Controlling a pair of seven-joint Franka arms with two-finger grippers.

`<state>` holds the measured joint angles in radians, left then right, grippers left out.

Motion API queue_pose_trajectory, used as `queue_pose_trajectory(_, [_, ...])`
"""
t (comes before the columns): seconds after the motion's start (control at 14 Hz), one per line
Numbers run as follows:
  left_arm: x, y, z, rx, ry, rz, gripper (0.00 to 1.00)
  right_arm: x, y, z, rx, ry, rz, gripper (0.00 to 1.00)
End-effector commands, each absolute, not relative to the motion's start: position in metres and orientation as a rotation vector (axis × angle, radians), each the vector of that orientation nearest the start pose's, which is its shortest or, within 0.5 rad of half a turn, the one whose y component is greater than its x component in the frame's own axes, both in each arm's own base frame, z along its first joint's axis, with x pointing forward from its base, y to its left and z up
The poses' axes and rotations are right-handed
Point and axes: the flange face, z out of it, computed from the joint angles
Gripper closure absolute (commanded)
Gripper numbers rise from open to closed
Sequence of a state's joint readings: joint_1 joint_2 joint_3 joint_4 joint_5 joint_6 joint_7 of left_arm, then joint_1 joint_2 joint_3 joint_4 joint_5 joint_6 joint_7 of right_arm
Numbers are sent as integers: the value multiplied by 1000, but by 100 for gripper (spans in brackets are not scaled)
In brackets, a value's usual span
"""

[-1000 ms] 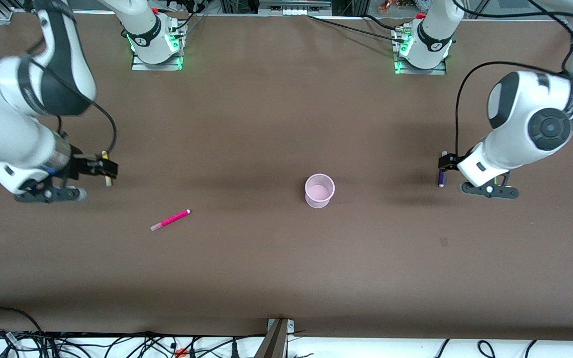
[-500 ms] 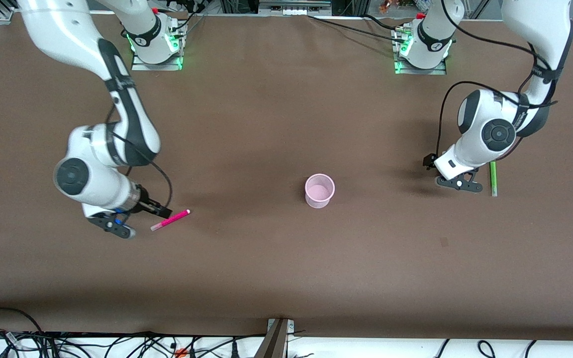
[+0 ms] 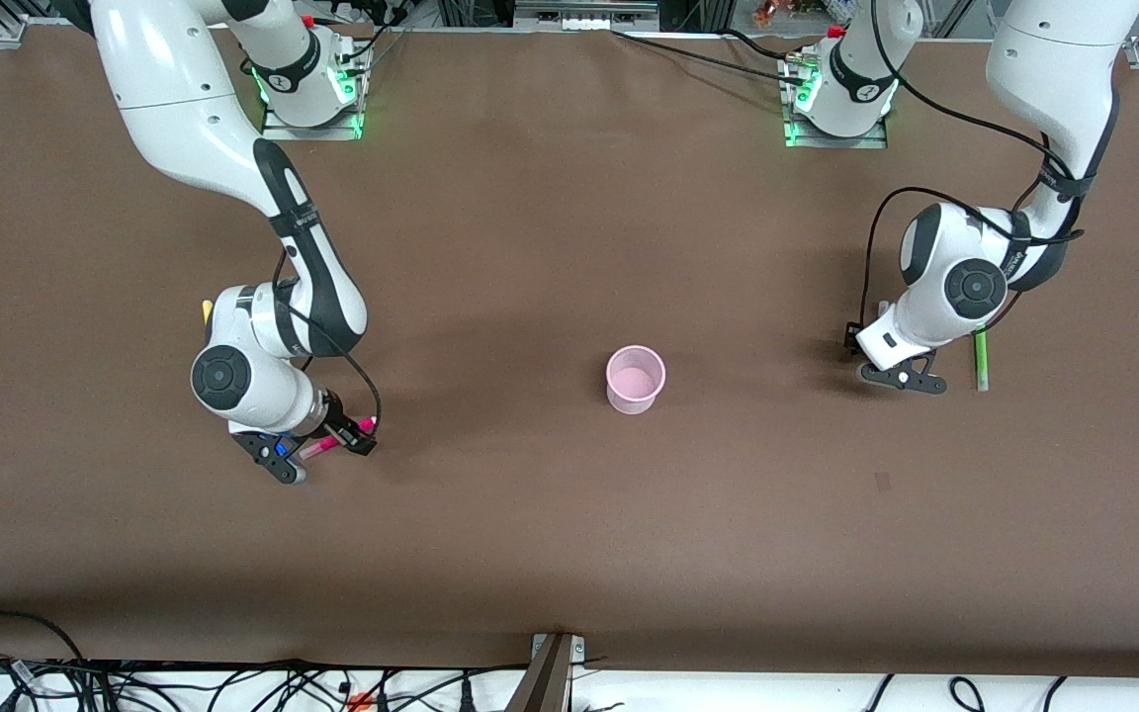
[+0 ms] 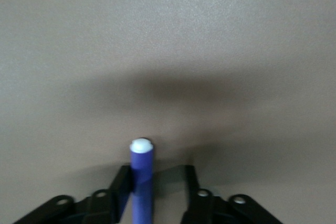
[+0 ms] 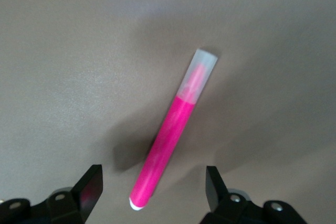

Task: Organize pens into pink holder with both arms
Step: 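Grasp the pink marker with the right gripper while the left gripper grasps the pen, then lift the pink marker over the holder while the left gripper lifts the pen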

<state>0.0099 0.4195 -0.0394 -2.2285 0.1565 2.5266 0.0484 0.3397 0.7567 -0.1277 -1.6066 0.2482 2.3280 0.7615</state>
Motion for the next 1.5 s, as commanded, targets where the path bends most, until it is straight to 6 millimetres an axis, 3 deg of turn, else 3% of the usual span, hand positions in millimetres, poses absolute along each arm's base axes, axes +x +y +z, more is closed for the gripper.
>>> queue_pose_trajectory(0.0, [544, -13, 161, -3048, 362, 128, 67, 675, 167, 174, -2850, 1078, 98, 37])
queue_pose_trajectory(0.14, [544, -6, 153, -3054, 346, 112, 83, 673, 166, 169, -2861, 1061, 110, 62])
queue_pose_trajectory(0.21, [544, -6, 153, -3054, 348, 110, 92, 672, 167, 170, -2866, 1054, 119, 80])
queue_pose_trajectory(0.36, [545, -7, 158, -3050, 353, 109, 100, 672, 168, 172, -2870, 1045, 126, 100])
queue_pose_trajectory(0.5, [547, -9, 170, -3040, 419, 100, 100, 666, 191, 177, -2876, 997, 171, 100])
queue_pose_trajectory(0.71, [555, -33, 219, -3011, 532, 146, 100, 650, 240, 210, -2831, 915, 290, 100])
queue_pose_trajectory(0.93, [572, -77, 277, -3000, 624, 231, 100, 653, 280, 277, -2511, 1048, 604, 100])
queue_pose_trajectory(1.07, [577, -105, 304, -3007, 683, 206, 100, 651, 302, 305, -2324, 1118, 803, 100])
queue_pose_trajectory(1.29, [590, -112, 333, -3132, 777, 122, 100, 636, 353, 326, -2006, 1142, 1026, 100])
queue_pose_trajectory(1.43, [606, -96, 361, -3249, 888, 70, 100, 630, 375, 336, -1851, 1125, 1109, 100])
